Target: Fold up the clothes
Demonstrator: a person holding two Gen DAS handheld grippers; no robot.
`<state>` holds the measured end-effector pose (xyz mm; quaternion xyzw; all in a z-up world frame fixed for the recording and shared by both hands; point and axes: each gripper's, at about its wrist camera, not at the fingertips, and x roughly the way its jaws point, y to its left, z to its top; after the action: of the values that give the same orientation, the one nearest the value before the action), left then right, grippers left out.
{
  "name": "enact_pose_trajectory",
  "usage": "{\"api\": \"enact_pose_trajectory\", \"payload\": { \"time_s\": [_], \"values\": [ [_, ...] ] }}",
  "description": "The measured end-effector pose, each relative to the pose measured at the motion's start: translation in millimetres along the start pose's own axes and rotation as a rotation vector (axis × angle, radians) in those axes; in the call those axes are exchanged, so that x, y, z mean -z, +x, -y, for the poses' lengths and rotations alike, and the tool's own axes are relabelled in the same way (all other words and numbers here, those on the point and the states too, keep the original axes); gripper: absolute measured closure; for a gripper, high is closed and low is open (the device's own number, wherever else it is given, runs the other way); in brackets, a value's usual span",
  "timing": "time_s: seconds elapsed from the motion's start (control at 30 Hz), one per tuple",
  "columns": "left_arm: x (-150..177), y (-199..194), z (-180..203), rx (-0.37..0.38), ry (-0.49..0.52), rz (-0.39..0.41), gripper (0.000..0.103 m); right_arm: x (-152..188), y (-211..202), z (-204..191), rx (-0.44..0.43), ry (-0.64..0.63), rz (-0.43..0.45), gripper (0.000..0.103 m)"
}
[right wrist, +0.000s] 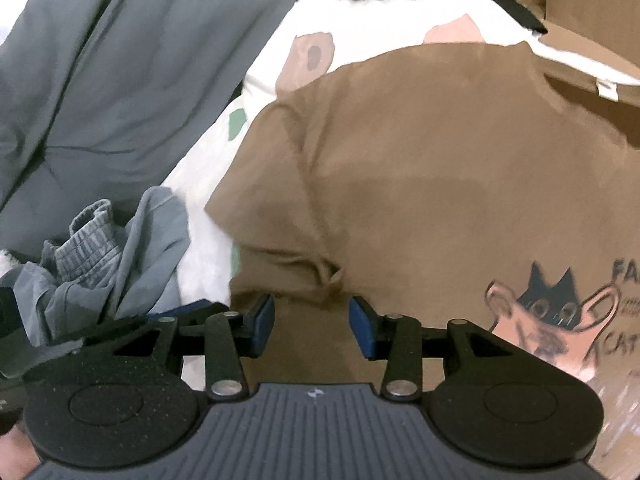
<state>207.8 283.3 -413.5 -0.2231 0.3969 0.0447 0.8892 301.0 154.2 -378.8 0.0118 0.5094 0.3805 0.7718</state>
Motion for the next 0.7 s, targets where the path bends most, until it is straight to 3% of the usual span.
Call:
{"api": "enact_pose_trajectory", "payload": {
  "time_s": [0.33, 0.4, 0.43, 0.47, 0.57, 0.7],
  "values": [
    [-6.6, 12.2, 5.2, -0.020, 0.035, -0.016, 0.085, -18.8, 18.6, -15.9, 0.091, -0.195, -0.047, 0.056],
    [-6.8, 12.1, 5.0, -0.031, 0.037, -0.019, 0.091, -23.2, 21.9, -16.0, 0.108, -0.213, -0.068, 0.069],
    [-7.2, 12.3, 4.5, -0.036, 0.035, -0.021, 0.093, -24.9, 23.0, -16.5, 0.113, -0.221, -0.079, 0.090],
    [-7.6, 12.1, 4.0, -0.037, 0.031, -0.021, 0.093, -26.6, 23.0, -17.1, 0.111, -0.226, -0.088, 0.098],
    [-8.1, 10.6, 4.9, -0.046, 0.033, -0.019, 0.095, -27.9, 12.5, -22.4, 0.102, -0.256, -0.078, 0.100],
    [-8.2, 9.7, 5.5, -0.058, 0.038, -0.016, 0.095, -23.5, -2.5, -18.6, 0.099, -0.187, -0.042, 0.100]
  ]
}}
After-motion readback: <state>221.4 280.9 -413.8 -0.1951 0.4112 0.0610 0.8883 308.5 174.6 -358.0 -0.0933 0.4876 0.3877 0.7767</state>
